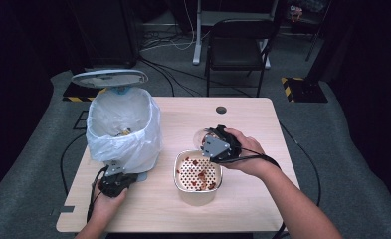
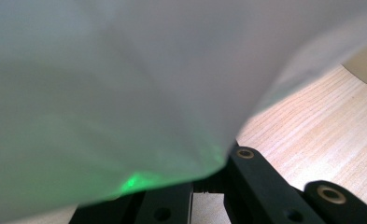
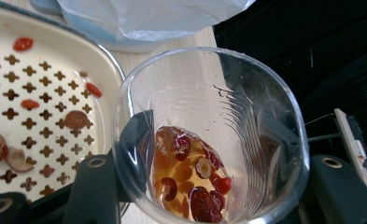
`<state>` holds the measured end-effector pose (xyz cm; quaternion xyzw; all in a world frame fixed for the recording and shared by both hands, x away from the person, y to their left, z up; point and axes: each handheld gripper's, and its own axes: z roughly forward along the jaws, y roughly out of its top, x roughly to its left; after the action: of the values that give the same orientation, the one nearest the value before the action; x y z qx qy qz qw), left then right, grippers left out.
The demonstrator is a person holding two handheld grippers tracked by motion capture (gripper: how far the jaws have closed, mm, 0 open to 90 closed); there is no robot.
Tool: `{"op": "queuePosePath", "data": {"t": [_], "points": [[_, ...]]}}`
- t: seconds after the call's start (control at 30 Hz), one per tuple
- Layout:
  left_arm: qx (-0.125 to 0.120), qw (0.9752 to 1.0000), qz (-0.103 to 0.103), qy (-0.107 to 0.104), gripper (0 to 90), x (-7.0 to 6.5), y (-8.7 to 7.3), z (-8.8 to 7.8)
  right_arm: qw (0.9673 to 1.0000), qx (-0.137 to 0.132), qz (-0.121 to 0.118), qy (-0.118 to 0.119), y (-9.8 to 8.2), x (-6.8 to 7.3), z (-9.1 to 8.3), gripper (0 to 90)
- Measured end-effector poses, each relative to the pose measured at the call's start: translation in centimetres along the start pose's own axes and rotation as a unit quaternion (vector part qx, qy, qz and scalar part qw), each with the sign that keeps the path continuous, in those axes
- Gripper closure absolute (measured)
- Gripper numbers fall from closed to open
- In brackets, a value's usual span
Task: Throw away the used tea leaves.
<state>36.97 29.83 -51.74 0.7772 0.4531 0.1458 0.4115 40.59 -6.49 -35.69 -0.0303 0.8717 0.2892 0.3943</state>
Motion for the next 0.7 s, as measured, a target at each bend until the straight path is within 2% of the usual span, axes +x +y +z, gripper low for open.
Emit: {"op": "queuePosePath", "data": {"t": [0.13,0.47,0.53,0.6,0.7], "points": [[0.000,1.0000,-0.001,-0.001,90.0,0.0,0.0,0.0,0.9999,0.004,-0.016,0.000,0.2,0.1,-0.2,42.5],[0.000,1.0000,0.000,0.001,90.0,0.0,0.0,0.0,0.9993,0.006,-0.037,-0.002,0.8,0.3,-0.8,42.5],[0.000,1.0000,0.000,0.001,90.0,0.0,0.0,0.0,0.9983,0.013,-0.056,-0.006,1.0,0.6,-0.9,42.4],[0.001,1.0000,0.001,0.002,90.0,0.0,0.0,0.0,0.9981,0.015,-0.060,-0.007,1.1,0.7,-0.9,42.4],[0.000,1.0000,-0.001,0.002,90.0,0.0,0.0,0.0,0.9968,0.021,-0.076,-0.006,1.4,1.0,-0.9,42.4]]}}
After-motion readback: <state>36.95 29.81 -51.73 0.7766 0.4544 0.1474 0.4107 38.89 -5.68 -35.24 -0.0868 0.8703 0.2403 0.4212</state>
